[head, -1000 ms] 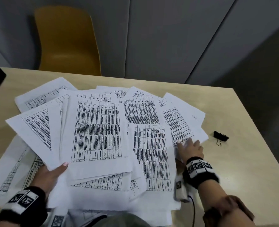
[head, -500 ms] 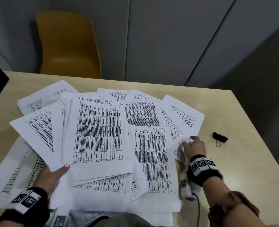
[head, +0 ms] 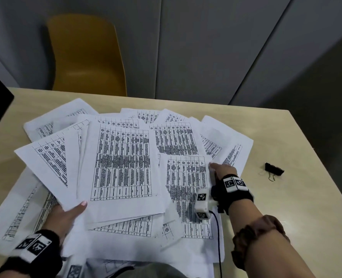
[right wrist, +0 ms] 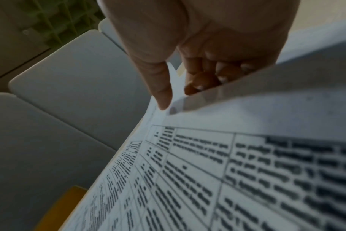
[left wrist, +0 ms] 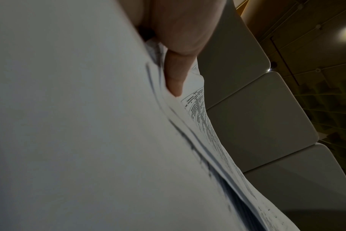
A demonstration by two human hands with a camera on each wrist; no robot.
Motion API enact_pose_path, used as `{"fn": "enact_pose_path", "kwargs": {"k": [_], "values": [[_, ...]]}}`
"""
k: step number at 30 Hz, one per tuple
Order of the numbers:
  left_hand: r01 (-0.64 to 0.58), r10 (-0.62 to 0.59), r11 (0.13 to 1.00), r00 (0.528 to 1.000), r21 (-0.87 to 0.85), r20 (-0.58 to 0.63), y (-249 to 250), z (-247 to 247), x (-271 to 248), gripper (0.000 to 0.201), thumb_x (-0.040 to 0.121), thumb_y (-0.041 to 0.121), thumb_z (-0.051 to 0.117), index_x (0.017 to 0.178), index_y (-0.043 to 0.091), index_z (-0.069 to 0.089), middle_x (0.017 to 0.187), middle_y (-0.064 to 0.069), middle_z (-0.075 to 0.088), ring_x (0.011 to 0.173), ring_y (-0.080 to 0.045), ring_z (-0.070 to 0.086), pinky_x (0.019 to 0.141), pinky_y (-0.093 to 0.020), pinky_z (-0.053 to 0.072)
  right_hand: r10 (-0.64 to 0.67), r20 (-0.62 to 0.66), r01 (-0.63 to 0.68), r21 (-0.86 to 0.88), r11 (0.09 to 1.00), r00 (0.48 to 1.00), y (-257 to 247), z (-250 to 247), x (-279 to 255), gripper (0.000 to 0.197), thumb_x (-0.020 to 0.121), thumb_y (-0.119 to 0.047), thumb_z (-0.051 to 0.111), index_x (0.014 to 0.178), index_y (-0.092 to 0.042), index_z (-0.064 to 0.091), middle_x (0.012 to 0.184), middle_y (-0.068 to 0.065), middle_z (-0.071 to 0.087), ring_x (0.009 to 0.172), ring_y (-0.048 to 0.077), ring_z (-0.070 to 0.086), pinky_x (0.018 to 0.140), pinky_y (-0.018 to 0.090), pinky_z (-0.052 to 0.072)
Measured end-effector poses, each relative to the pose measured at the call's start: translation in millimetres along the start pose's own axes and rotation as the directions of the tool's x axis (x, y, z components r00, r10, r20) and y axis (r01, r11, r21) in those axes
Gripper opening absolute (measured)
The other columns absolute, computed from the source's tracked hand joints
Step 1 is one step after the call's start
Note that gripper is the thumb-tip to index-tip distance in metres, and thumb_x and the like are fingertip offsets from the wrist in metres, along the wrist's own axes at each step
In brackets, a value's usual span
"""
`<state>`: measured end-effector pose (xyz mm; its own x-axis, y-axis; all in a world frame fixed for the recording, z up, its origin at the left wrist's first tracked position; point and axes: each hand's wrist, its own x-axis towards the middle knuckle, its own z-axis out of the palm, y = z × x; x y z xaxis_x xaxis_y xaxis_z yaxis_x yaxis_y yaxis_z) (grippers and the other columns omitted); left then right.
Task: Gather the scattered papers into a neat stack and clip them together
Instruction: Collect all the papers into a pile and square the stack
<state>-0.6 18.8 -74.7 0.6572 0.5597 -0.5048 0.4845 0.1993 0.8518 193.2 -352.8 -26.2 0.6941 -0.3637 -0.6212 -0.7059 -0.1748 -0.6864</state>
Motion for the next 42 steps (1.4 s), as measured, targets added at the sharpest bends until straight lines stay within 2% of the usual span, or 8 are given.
{"fn": "enact_pose_path", "kwargs": {"k": [3,9,17,20,23,29,38,42], "values": [[0.025,-0.025,1.0,1.0,-0.006,-0.007,-6,-4,6,0.021,0.084,0.005,0.063,0.104,0.001,0.063,0.062,0.006,0.07,0.088,-0.025,0.051,0.07,-0.028,0.037,-0.097,-0.075,0.094,-0.044,0.995,0.992,-3,5,1,0.018,0.088,-0.015,0.058,0.101,-0.002,0.056,0.097,0.016,0.056,0.095,0.029,0.057,0.074,0.029,0.045],[0.024,-0.023,0.999,1.0,-0.046,0.016,-8,-5,7,0.029,0.084,0.006,0.062,0.112,-0.002,0.06,0.09,-0.009,0.065,0.092,-0.028,0.056,0.072,-0.026,0.037,-0.269,-0.215,0.223,-0.216,0.951,0.939,-6,-7,10,0.019,0.093,-0.006,0.045,0.106,0.006,0.053,0.118,0.026,0.056,0.103,0.032,0.054,0.08,0.028,0.037],[-0.014,0.015,0.999,1.0,-0.035,0.022,-1,-1,1,0.019,0.086,0.002,0.059,0.104,0.004,0.06,0.056,0.012,0.068,0.076,-0.022,0.057,0.07,-0.024,0.039,-0.095,0.173,0.095,0.01,0.995,0.98,19,-10,-13,0.074,0.09,-0.041,0.055,0.145,-0.006,0.021,0.153,0.015,0.025,0.136,0.035,0.033,0.108,0.045,0.033],[-0.036,0.036,0.999,0.999,-0.021,0.021,0,1,-1,0.017,0.086,0.001,0.059,0.102,0.006,0.06,0.05,0.016,0.065,0.071,-0.018,0.057,0.062,-0.02,0.045,-0.093,0.218,0.088,0.033,0.996,0.972,40,2,-25,0.089,0.07,-0.027,0.08,0.14,-0.005,0.029,0.144,0.018,0.041,0.123,0.032,0.048,0.105,0.045,0.038],[-0.045,0.045,0.999,0.999,-0.011,0.024,-3,-1,2,0.015,0.086,0.002,0.058,0.098,0.009,0.061,0.052,0.016,0.067,0.056,-0.009,0.063,0.057,-0.017,0.047,-0.16,0.137,0.163,-0.008,0.987,0.977,54,14,-26,0.049,0.064,-0.011,0.082,0.105,-0.004,0.056,0.105,0.015,0.067,0.098,0.031,0.063,0.095,0.048,0.047],[-0.011,0.011,1.0,1.0,0.011,0.026,-16,-9,15,0.022,0.082,0.009,0.066,0.103,0.002,0.064,0.089,-0.014,0.068,0.083,-0.027,0.061,0.086,-0.042,0.046,-0.118,-0.001,0.118,-0.023,0.993,0.993,52,0,-25,0.022,0.077,-0.009,0.073,0.081,0.002,0.053,0.052,0.008,0.049,0.044,0.018,0.046,0.044,0.024,0.04],[-0.028,0.026,0.999,0.999,0.044,0.043,-18,-11,18,0.023,0.081,0.011,0.068,0.103,0.007,0.064,0.095,-0.014,0.067,0.09,-0.028,0.06,0.089,-0.041,0.044,-0.16,-0.288,0.005,-0.472,0.881,0.944,45,-37,-24,0.042,0.079,-0.028,0.068,0.112,-0.004,0.059,0.121,0.022,0.046,0.108,0.04,0.048,0.086,0.039,0.044],[-0.02,0.018,0.998,0.999,0.055,0.033,-19,-11,20,0.025,0.075,0.019,0.073,0.096,0.007,0.066,0.088,-0.014,0.066,0.078,-0.025,0.056,0.076,-0.035,0.044,-0.168,-0.248,0.064,-0.377,0.924,0.954,38,-32,-24,0.043,0.077,-0.012,0.07,0.115,0.001,0.056,0.115,0.024,0.057,0.091,0.035,0.059,0.073,0.032,0.045]]}}
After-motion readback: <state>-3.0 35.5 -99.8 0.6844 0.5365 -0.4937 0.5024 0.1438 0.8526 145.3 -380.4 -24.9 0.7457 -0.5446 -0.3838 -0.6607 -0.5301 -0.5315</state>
